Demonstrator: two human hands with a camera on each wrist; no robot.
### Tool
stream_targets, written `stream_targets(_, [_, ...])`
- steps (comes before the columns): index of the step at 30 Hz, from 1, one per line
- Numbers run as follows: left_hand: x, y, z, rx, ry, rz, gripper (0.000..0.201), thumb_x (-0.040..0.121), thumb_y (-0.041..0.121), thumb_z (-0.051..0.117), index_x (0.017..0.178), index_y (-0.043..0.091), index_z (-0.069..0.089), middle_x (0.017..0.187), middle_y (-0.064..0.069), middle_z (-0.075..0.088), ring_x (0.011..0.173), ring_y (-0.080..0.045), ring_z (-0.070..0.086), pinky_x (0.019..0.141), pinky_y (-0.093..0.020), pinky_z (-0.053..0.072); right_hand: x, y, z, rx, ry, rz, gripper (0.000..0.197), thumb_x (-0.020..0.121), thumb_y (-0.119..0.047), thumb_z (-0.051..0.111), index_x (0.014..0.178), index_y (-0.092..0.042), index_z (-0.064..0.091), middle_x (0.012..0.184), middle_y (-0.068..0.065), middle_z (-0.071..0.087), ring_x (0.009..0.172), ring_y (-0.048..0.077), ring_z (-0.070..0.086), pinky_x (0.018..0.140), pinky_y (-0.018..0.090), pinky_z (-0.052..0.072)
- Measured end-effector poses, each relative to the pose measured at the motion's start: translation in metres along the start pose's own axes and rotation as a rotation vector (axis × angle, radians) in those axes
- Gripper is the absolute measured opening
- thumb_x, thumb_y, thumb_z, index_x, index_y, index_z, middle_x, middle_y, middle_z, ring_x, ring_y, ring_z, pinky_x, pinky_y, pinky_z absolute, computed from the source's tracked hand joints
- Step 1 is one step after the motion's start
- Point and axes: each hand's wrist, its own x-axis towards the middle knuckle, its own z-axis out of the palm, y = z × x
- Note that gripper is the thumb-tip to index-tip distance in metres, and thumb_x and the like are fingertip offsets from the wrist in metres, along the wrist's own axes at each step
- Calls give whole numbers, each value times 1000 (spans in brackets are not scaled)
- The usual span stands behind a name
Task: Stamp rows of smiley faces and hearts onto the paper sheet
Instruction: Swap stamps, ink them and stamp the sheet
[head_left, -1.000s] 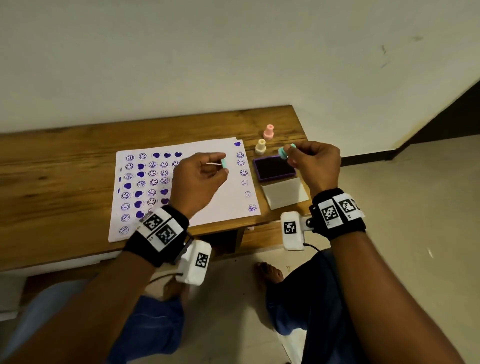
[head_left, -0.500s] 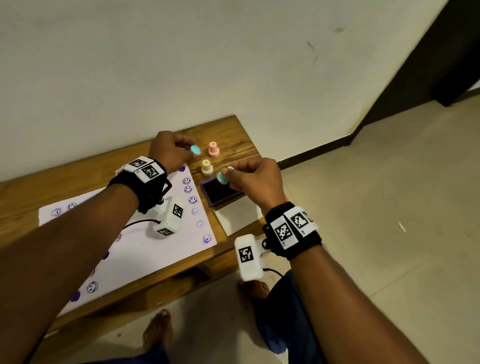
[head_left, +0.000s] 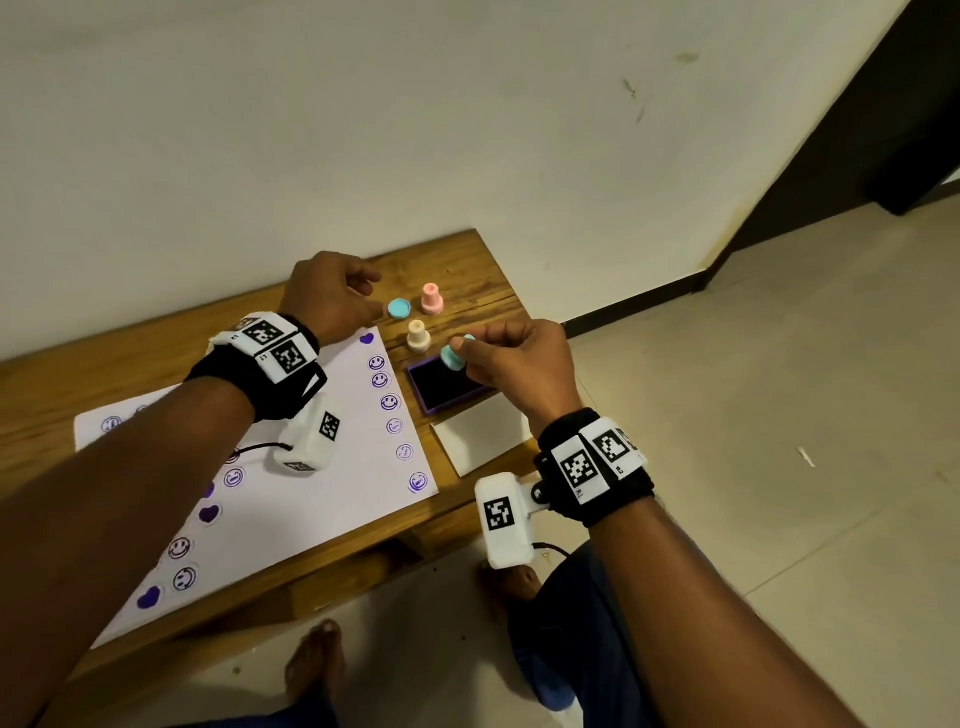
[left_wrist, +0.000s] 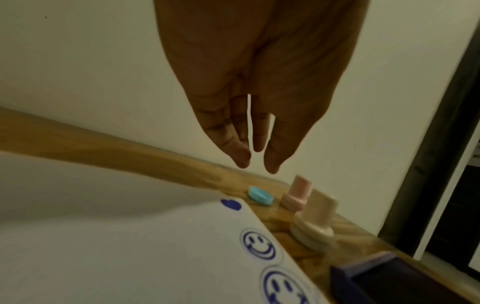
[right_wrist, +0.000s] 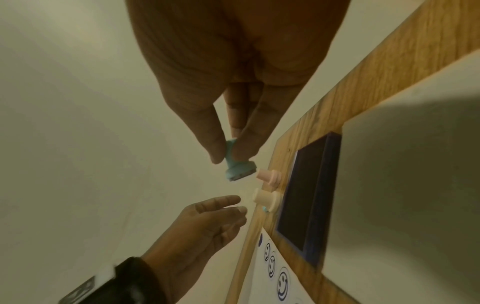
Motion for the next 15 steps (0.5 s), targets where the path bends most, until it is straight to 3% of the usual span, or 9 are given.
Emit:
stream_targets(3, [-28, 1, -11, -76, 39, -5, 27, 79, 17, 74, 105, 16, 72, 94, 0, 73, 86, -8, 62, 77, -15, 42, 0, -1, 0, -4, 16, 0, 11, 80, -13, 83, 90, -9, 78, 86, 5, 78, 84, 15, 76, 74, 31, 63])
stream_targets(5, [-49, -1, -8, -190, 16, -13, 26, 77, 17, 76, 103, 16, 73, 93, -1, 73, 80, -8, 62, 82, -20, 51, 0, -1, 1, -22, 29, -6, 10, 80, -14, 83, 88, -11, 78, 85, 4, 78, 84, 14, 76, 75, 33, 63])
stream_targets(7, [-68, -6, 0, -236, -56, -31, 37, 74, 23, 81, 109, 17, 71, 100, -2, 71, 78, -11, 62, 81, -26, 51, -2, 1, 3, -80, 34, -38, 7, 80, -15, 83, 84, -15, 77, 83, 1, 77, 84, 14, 76, 76, 34, 63])
stream_targets(9, [-80, -6, 12, -123, -150, -24, 57, 70, 33, 83, 122, 19, 65, 115, -1, 67, 90, -14, 63, 81, -24, 46, -1, 4, 4, -174, 49, -80, 8, 80, -17, 83, 84, -16, 77, 82, 0, 77, 84, 13, 75, 75, 34, 63])
stream_targets(11, [-87, -7, 20, -39, -181, 8, 74, 67, 37, 84, 133, 19, 56, 126, -3, 61, 106, -19, 60, 89, -29, 47, -2, 6, 8, -260, 52, -109, 9, 80, -19, 83, 85, -15, 77, 81, -2, 76, 81, 11, 74, 72, 30, 63])
stream_targets(13, [-90, -8, 25, -47, -191, 31, 79, 65, 38, 85, 135, 20, 53, 127, -5, 58, 112, -23, 56, 94, -36, 48, -3, 7, 13, -284, 45, -120, 9, 80, -18, 82, 86, -13, 78, 81, -2, 76, 79, 10, 74, 70, 28, 62])
stream_targets(15, [-89, -9, 28, -38, -203, 64, 76, 63, 38, 85, 132, 22, 57, 119, -5, 59, 109, -23, 56, 89, -33, 47, -3, 4, 16, -147, -1, -65, 9, 83, -12, 79, 90, -7, 78, 83, 3, 77, 80, 14, 75, 71, 27, 61])
